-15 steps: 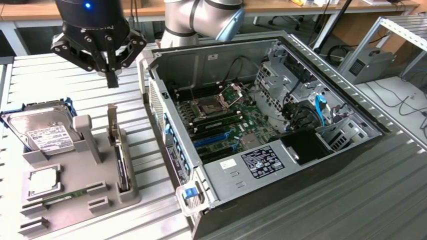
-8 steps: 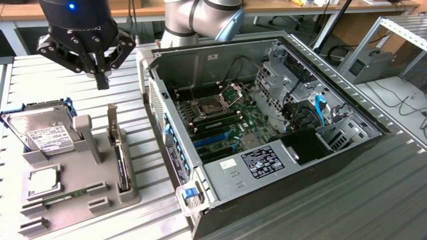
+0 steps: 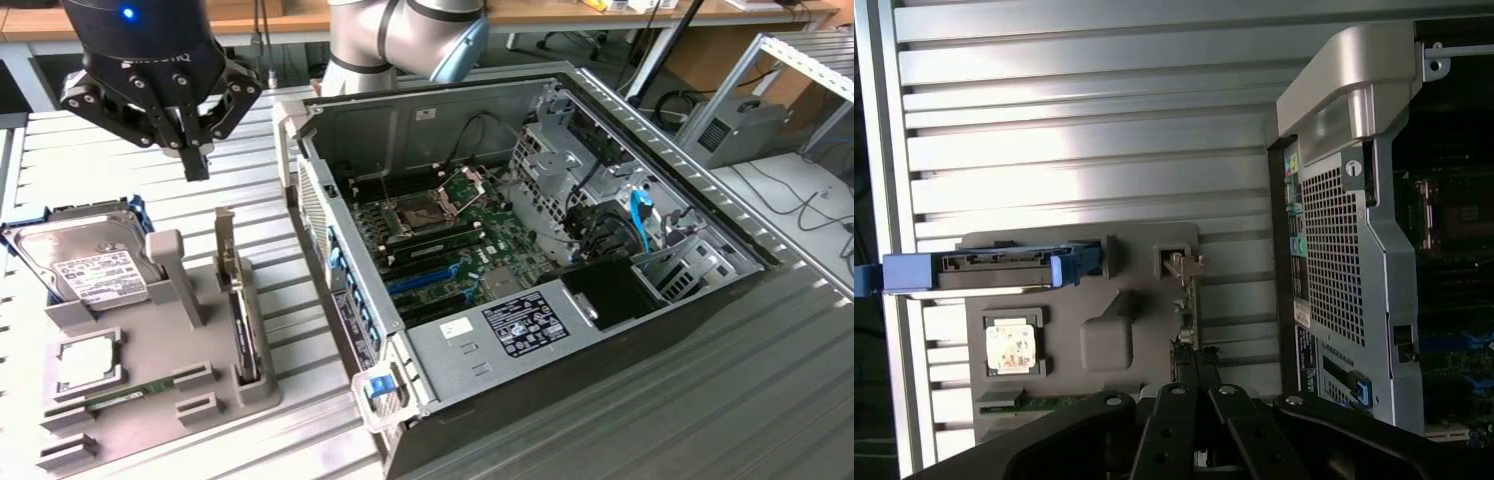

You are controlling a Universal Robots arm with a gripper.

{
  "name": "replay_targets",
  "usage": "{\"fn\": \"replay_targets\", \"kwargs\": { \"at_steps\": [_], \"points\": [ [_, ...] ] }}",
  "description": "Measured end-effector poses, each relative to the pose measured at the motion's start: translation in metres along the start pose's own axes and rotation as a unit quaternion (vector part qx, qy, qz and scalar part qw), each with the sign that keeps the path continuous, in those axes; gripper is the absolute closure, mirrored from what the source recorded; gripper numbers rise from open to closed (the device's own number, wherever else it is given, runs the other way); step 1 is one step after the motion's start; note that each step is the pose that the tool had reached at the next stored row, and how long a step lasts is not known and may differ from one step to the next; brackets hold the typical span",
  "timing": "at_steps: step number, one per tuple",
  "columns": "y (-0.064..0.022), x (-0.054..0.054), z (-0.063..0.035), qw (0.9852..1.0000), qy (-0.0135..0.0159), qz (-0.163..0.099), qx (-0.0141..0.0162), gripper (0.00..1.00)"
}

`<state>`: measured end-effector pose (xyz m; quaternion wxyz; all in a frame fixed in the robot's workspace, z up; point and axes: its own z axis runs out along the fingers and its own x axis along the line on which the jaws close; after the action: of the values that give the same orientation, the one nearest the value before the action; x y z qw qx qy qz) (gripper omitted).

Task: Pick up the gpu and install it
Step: 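Reach for the gpu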

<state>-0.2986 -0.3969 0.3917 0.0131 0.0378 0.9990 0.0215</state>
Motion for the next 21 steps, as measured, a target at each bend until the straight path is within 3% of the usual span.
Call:
{"fn": "replay_targets", "kwargs": {
  "at_steps": [7, 14, 21],
  "points": [
    [-0.0036, 0.000, -0.0001, 1.0000, 0.0000, 0.000, 0.0000, 0.89],
    [-0.0175, -0.001, -0.0007, 1.0000, 0.0000, 0.000, 0.0000, 0.89],
    [-0.0257, -0.002, -0.0010, 1.0000, 0.0000, 0.000, 0.0000, 0.89]
  ]
}}
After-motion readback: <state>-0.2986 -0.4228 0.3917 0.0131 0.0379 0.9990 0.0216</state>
